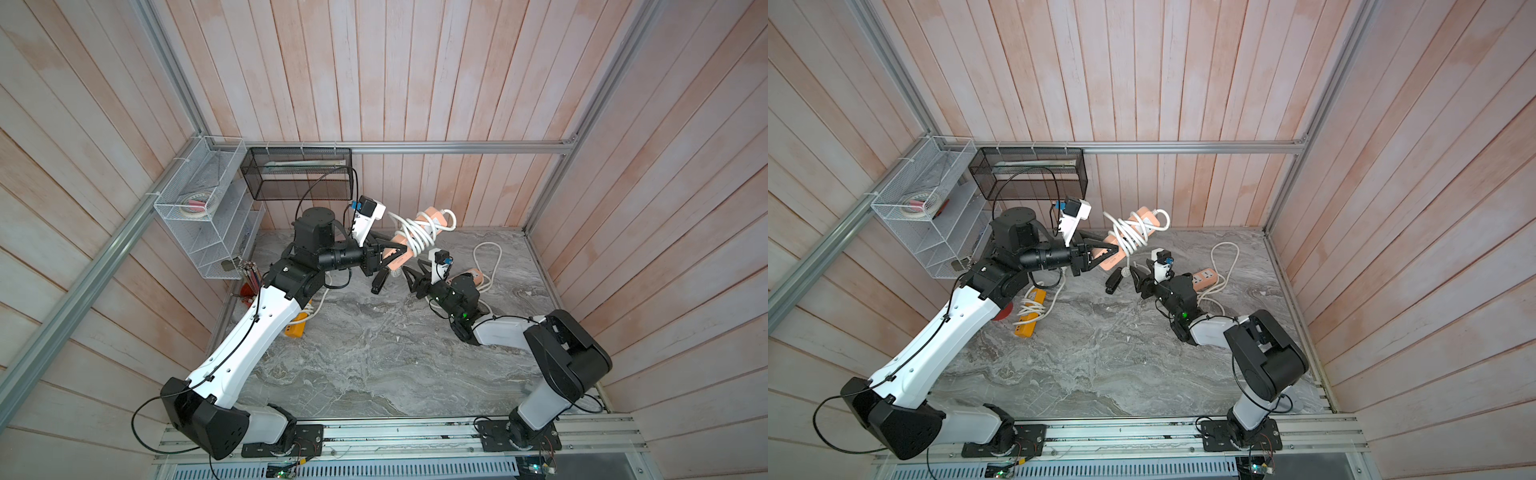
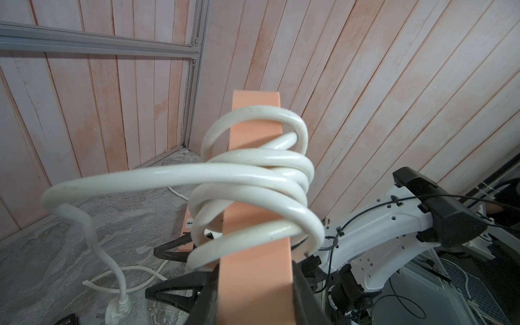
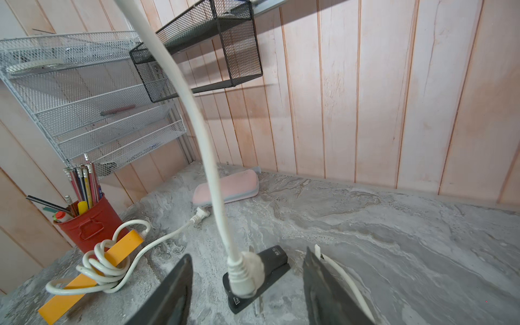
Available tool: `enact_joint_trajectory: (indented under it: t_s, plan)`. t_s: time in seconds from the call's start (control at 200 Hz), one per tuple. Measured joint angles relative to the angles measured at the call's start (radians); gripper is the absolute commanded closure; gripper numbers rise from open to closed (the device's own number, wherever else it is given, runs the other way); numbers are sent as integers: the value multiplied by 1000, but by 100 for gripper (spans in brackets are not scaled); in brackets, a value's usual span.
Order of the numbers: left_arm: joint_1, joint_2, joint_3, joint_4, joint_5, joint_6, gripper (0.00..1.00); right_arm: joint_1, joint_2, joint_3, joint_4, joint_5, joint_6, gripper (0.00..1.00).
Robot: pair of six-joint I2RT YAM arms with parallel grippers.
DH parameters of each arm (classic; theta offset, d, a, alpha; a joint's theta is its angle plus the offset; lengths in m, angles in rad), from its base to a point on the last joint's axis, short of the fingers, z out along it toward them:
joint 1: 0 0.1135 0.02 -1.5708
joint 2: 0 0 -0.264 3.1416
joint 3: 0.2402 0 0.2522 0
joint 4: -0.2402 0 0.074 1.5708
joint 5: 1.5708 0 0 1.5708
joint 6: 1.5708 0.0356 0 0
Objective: Wrap the cord around the power strip
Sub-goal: Wrap the power cord around the power strip.
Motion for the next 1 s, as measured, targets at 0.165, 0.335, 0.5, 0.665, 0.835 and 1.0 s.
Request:
enact_joint_trajectory:
  t_s: [0.165,0.335,0.5,0.665,0.835,1.0]
  plan:
    - [-18,0,0,0,0,0,100,8,19,35,-2,2,-1,36]
    - [-25,0,0,0,0,0,100,8,138,181,-2,-9,1,38]
    - [-26,0,0,0,-3,0,100,10,220,272,-3,-30,9,40]
    - [-26,0,0,0,-3,-1,100,24,258,324,-13,-35,12,45]
    - [-26,0,0,7,-7,-1,100,37,270,357,-27,-14,13,76]
    - [-14,-10,-10,9,-52,-12,100,37,264,312,-12,4,5,100]
